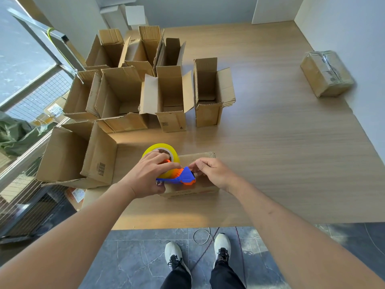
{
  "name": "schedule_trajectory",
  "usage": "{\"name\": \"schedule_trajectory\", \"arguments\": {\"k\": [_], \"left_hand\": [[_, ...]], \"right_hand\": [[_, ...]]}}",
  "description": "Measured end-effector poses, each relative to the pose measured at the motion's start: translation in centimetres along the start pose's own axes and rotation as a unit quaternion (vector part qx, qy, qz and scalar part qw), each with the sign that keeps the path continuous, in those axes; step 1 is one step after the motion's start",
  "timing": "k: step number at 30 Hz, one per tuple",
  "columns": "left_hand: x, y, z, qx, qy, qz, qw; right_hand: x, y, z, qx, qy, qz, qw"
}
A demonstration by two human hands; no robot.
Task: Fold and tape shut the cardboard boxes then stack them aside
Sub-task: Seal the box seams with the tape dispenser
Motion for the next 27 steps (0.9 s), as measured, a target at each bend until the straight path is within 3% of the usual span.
{"name": "schedule_trajectory", "arguments": {"k": [10,21,27], "left_hand": [[0.3,0.9,-0.8,0.070,-0.041,0.006,0.997],[-1.2,1.6,-0.3,0.047,-0.001,-0.050,0.998],[-1.5,1.4,-0.5,0.043,0.013,-0.056,0.997]], "right_hand": [[0.2,-0.5,-0.2,-0.033,0.067,-0.038,0.996],[0.0,0.4,-0.3,0.027,0.034,-0.059,0.997],[0.2,0.4,-0.3,0.000,0.029,-0.053,0.998]]}}
Point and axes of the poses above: each hand's wrist, its own x-axis towards the middle knuckle, its own z-axis out of the palm, y = z × x, the point moved 3 cm from there along x, towards the middle knuckle, and after that the axes turned 9 degrees about y, right-handed, at the moved point
